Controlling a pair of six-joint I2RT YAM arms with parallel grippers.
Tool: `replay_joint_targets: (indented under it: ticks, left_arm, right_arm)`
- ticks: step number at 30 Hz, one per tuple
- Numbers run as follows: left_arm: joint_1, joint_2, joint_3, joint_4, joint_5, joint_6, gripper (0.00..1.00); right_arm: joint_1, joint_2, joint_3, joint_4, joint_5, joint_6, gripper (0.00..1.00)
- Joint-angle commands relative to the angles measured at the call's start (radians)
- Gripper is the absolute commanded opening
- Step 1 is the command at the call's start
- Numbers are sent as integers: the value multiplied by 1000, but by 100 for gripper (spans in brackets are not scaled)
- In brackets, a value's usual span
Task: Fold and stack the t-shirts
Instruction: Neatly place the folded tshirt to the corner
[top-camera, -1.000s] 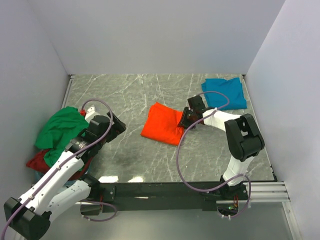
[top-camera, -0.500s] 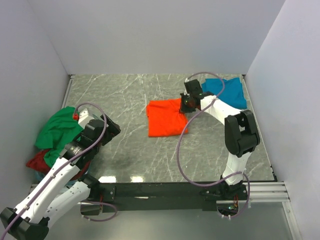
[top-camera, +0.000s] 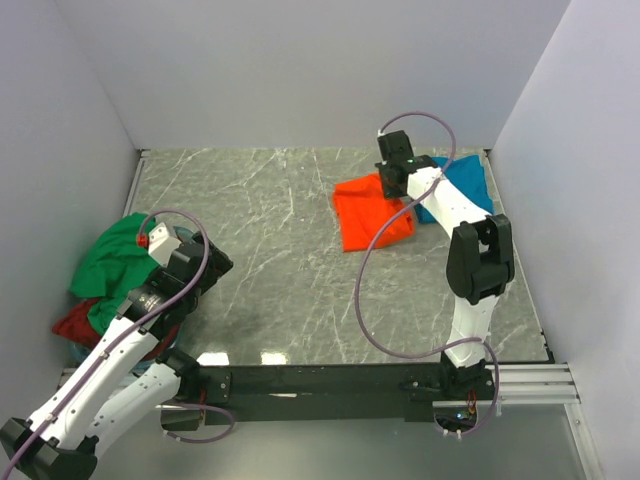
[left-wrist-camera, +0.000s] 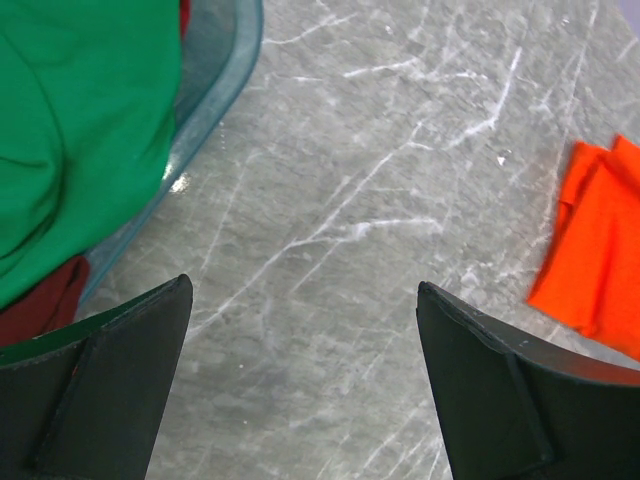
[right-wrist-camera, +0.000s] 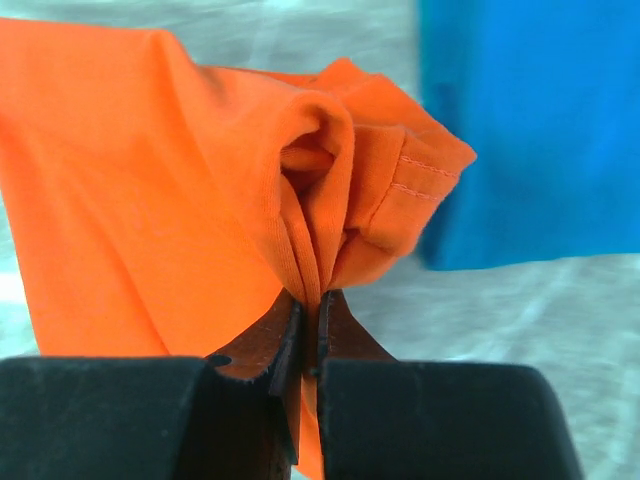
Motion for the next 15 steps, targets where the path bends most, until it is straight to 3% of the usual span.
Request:
replay_joint_targets:
  ticks: [1,7,15]
  left_arm:
    - [-2,4,19,-26,-59,-29,100]
    - [-2,26,32,-71,-101,-61,99]
    - [-2,35,45,-126,-148,-109,99]
  right_arm:
    - [-58,-3,83,-8,100,-99,0]
    - [-109,33,166,14,173,-200,0]
    - [-158,84,289,-6,157,-269,0]
